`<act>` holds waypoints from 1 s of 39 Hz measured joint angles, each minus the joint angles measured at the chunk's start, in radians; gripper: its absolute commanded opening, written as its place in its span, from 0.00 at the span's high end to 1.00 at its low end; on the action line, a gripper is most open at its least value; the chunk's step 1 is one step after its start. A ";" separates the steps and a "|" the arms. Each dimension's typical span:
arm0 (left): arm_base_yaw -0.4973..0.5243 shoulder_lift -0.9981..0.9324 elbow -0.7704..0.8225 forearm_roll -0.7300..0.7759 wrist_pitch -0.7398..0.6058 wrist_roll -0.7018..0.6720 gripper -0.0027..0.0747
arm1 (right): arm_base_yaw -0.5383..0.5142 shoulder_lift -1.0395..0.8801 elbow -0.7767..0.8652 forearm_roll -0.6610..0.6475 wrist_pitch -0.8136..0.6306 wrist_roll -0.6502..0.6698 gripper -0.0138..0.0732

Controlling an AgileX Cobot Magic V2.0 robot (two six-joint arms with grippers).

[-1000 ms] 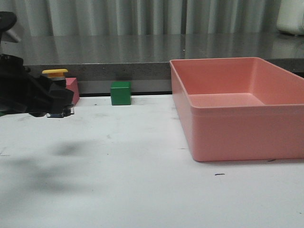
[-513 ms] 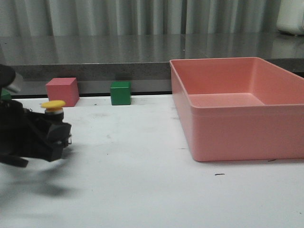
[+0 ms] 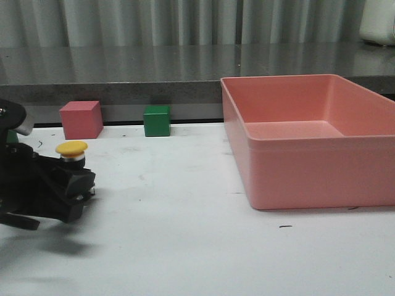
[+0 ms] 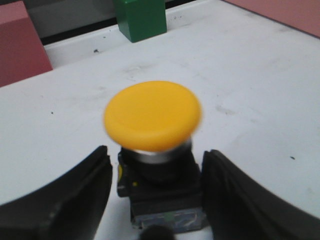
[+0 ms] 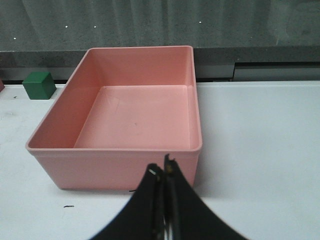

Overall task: Place and stand button with both arms
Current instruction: 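Rotate the button cap-up and lower it onto the table, then open the left gripper and raise it off the standing button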

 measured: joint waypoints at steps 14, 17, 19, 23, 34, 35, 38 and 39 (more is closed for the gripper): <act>-0.013 -0.219 0.002 0.007 0.065 -0.028 0.18 | 0.000 0.000 0.000 0.000 0.000 0.000 0.92; -0.037 -0.330 0.003 0.007 0.156 -0.062 0.18 | 0.000 0.000 0.000 0.000 0.000 0.000 0.92; -0.053 -0.392 0.003 0.009 0.213 -0.070 0.19 | 0.000 0.000 0.000 0.000 0.000 0.000 0.92; -0.082 -0.525 0.004 0.011 0.328 -0.099 0.24 | 0.000 0.000 0.000 0.000 0.000 0.000 0.92; -0.091 -0.911 0.008 -0.025 0.690 -0.160 0.65 | 0.000 0.000 0.000 0.000 0.000 0.000 0.92; -0.091 -0.947 0.008 -0.037 0.729 -0.160 0.69 | 0.000 0.000 0.000 0.000 0.000 0.000 0.92; -0.091 -1.062 0.005 -0.080 0.866 -0.162 0.82 | 0.000 0.000 0.000 0.000 0.000 0.000 0.92; -0.091 -1.087 0.004 -0.087 0.898 -0.162 0.86 | 0.000 0.000 0.000 0.000 0.000 0.000 0.92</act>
